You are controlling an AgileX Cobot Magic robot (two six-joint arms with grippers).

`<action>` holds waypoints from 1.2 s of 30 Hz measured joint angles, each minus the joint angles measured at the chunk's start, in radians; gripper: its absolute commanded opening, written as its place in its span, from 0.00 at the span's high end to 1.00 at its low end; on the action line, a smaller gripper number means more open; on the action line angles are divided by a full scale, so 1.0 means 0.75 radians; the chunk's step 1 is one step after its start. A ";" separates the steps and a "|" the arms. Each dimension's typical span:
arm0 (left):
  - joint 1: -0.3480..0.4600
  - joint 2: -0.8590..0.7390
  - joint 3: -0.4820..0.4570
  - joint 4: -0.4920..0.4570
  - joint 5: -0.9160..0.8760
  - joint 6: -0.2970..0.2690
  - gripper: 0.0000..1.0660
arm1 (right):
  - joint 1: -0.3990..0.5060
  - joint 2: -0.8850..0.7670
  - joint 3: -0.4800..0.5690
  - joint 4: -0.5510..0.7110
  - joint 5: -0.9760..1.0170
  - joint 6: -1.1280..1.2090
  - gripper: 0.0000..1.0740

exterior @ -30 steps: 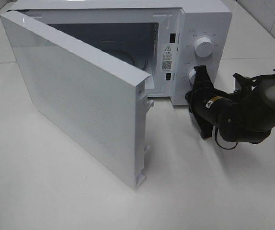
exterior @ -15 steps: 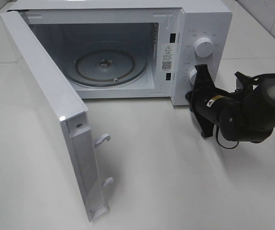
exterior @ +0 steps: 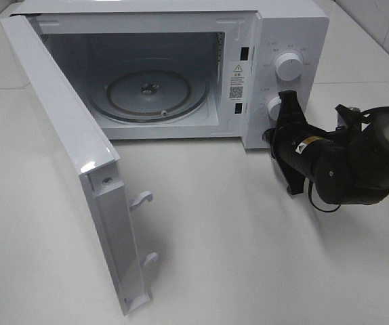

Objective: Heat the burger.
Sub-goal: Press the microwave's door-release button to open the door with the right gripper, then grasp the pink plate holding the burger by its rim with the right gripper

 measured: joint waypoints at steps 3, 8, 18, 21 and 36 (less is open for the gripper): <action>0.000 0.000 0.000 0.000 0.000 0.000 0.05 | 0.003 -0.001 0.027 -0.001 -0.037 0.000 1.00; 0.000 0.000 0.000 0.000 0.000 0.000 0.05 | 0.003 -0.004 0.041 -0.011 -0.057 0.001 1.00; 0.000 0.000 0.000 0.000 0.000 0.000 0.05 | 0.015 -0.024 0.093 -0.023 -0.092 0.012 1.00; 0.000 0.000 0.000 0.000 0.000 0.000 0.05 | 0.027 -0.027 0.108 -0.019 -0.105 0.020 1.00; 0.000 0.000 0.000 0.000 0.000 0.000 0.05 | 0.084 -0.111 0.205 0.049 -0.136 0.024 1.00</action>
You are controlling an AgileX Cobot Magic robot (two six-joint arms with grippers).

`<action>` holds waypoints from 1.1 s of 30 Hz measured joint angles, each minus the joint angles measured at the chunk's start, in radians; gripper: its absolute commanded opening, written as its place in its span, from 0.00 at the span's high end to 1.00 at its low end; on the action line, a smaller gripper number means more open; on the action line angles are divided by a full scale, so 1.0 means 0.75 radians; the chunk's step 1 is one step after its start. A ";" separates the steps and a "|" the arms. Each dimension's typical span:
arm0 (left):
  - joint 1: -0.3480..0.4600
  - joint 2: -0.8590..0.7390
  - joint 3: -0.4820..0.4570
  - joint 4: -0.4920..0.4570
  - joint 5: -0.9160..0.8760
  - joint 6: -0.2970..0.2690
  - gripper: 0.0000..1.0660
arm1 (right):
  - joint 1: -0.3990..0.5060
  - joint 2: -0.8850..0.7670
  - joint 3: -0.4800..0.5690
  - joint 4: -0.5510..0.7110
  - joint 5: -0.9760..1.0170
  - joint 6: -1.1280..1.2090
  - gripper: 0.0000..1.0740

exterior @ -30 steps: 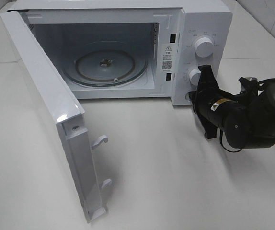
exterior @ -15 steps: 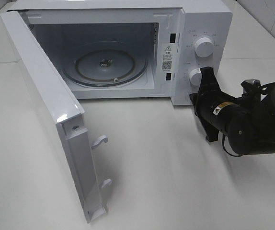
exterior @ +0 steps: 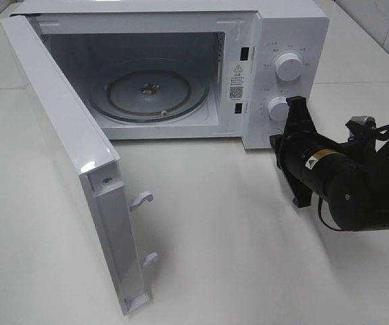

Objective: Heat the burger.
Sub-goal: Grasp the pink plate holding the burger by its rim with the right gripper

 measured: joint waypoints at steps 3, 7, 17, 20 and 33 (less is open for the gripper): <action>0.000 0.000 0.000 0.000 0.000 0.000 0.05 | 0.008 -0.040 0.055 0.011 0.000 -0.025 1.00; 0.000 0.000 0.000 0.000 0.000 0.000 0.05 | 0.008 -0.143 0.129 0.040 0.021 -0.136 1.00; 0.000 0.000 0.000 0.000 0.000 0.000 0.05 | 0.008 -0.460 0.207 0.068 0.445 -0.871 1.00; 0.000 0.000 0.000 0.000 0.000 0.000 0.05 | 0.008 -0.583 0.208 0.095 0.649 -1.208 1.00; 0.000 0.000 0.000 0.000 -0.003 0.000 0.05 | 0.008 -0.829 0.080 0.195 1.569 -2.092 0.75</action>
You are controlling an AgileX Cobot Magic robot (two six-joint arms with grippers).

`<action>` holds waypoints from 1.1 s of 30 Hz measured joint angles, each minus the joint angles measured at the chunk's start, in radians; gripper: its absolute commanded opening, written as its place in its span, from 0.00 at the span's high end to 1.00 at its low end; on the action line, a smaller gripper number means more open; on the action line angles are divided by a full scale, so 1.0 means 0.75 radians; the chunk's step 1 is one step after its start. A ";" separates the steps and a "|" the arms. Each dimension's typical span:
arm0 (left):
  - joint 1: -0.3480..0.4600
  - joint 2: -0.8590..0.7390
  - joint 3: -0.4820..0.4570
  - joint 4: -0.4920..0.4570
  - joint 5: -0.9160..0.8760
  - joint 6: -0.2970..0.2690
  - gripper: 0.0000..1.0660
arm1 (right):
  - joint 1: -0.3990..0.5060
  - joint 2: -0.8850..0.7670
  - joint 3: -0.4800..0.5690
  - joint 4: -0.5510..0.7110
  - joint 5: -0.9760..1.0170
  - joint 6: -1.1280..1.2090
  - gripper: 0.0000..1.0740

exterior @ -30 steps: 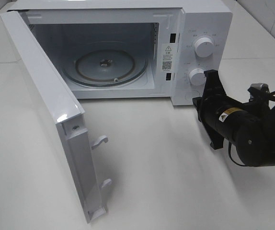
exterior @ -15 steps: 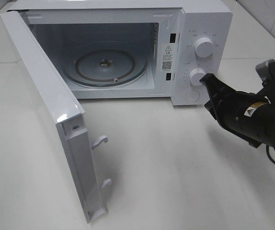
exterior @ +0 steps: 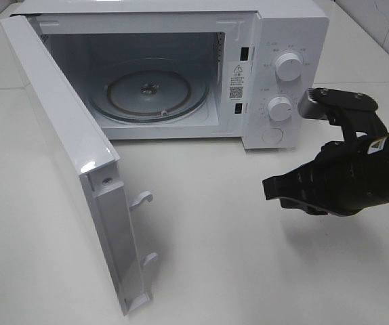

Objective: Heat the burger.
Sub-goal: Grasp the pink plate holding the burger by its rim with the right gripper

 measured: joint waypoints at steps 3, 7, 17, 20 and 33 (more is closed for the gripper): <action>0.000 0.000 0.000 0.000 0.000 0.000 0.05 | 0.000 0.000 -0.075 -0.111 0.144 -0.015 0.48; 0.000 0.000 0.000 0.000 0.000 0.000 0.05 | 0.000 0.000 -0.140 -0.228 0.248 0.033 0.19; 0.000 0.000 0.000 0.000 0.000 0.000 0.05 | -0.084 0.003 -0.181 -0.759 0.567 0.456 0.09; 0.000 0.000 0.000 0.000 0.000 0.000 0.05 | -0.169 0.012 -0.183 -0.867 0.684 0.540 0.12; 0.000 0.000 0.000 0.000 0.000 0.000 0.05 | -0.465 0.141 -0.184 -1.039 0.737 0.572 0.30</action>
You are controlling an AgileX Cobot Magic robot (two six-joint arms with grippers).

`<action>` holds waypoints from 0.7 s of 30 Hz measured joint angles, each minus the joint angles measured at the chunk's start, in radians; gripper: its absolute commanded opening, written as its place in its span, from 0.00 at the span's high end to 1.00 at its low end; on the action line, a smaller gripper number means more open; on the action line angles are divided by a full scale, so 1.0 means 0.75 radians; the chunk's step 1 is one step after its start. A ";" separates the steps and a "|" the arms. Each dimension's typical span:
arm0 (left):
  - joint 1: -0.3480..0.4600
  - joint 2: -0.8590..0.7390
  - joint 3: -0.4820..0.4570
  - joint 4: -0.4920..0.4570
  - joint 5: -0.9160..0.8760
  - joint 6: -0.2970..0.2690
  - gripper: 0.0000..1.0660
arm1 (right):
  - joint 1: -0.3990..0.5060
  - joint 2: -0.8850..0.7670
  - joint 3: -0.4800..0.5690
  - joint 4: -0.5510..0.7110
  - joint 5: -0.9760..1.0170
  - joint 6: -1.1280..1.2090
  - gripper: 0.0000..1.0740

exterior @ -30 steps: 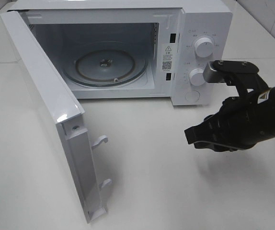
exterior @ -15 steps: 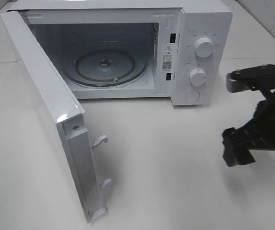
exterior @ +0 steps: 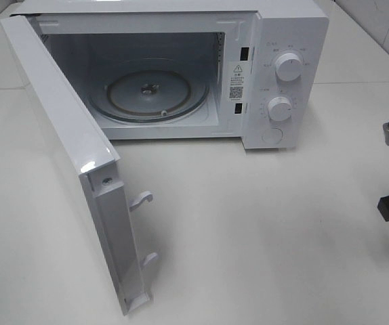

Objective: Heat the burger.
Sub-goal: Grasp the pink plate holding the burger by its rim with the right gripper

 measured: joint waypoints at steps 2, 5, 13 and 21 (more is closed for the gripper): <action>0.000 0.000 0.000 0.000 0.000 0.000 0.05 | -0.029 0.035 0.000 -0.020 -0.032 -0.001 0.27; 0.000 0.000 0.000 0.000 0.000 0.000 0.05 | -0.068 0.089 0.000 -0.027 -0.099 -0.005 0.25; 0.000 0.000 0.000 0.000 -0.001 0.000 0.05 | -0.144 0.231 -0.075 -0.032 -0.173 -0.039 0.26; 0.000 0.000 0.000 0.000 -0.001 0.000 0.05 | -0.159 0.336 -0.152 -0.040 -0.171 -0.063 0.26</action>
